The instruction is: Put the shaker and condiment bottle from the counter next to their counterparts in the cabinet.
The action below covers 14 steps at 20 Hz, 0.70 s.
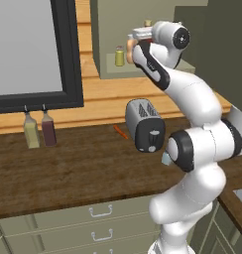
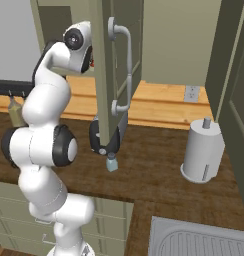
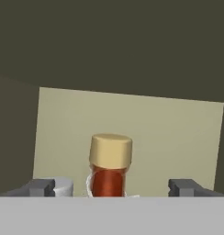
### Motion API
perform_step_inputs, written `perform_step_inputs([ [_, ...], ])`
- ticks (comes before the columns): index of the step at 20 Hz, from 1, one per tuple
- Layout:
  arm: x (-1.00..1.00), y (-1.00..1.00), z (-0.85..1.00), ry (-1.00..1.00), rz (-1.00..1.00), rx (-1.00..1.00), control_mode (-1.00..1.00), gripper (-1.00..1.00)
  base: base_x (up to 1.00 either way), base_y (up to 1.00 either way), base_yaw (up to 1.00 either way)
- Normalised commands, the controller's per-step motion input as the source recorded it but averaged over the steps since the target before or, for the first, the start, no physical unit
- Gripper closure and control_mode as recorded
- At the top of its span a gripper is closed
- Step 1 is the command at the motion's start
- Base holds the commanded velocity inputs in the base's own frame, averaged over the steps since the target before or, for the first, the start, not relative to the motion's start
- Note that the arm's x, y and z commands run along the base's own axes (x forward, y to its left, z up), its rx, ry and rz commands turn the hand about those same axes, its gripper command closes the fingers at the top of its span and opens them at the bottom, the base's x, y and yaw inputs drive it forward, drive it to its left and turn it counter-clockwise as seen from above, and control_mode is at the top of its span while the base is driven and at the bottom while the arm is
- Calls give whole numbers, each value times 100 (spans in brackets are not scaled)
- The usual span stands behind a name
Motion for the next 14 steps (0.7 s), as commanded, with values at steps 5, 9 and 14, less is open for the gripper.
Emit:
perform_step_inputs([
  [5, -48, 0, 0, -13, 0, 0, -100, -100, 0, 0, 0],
  [9, -58, -1, 0, -13, 0, 0, -100, -100, 0, 0, 0],
  [14, -74, -7, 0, -12, -1, 1, -100, -100, 0, 0, 0],
])
